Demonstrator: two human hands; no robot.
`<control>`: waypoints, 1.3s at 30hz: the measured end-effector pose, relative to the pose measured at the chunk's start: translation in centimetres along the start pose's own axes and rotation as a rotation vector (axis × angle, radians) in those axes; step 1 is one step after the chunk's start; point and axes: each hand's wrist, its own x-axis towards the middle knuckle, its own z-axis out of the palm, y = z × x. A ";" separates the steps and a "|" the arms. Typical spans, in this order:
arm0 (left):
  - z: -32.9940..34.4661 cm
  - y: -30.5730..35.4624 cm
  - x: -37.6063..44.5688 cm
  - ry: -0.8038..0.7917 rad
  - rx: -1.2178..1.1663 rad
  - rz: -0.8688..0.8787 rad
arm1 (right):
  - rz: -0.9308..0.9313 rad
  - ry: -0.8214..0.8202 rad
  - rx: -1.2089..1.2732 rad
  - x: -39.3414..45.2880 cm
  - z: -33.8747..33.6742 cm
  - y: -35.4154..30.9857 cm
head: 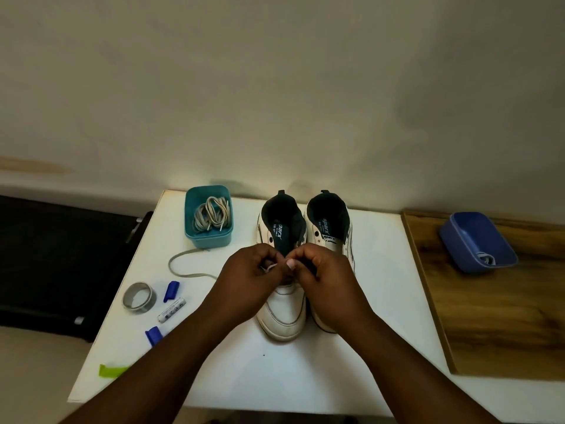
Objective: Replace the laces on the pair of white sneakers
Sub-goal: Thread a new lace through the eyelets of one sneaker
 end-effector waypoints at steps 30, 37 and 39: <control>4.9 -2.4 2.3 0.383 0.397 0.102 | 0.309 0.244 -0.026 0.2 1.3 1.8; 4.7 -2.5 2.4 0.373 0.456 0.094 | 0.392 0.215 0.110 0.6 1.2 2.6; 4.8 -2.5 2.4 0.382 0.466 0.094 | 0.394 0.218 0.117 0.7 1.3 2.6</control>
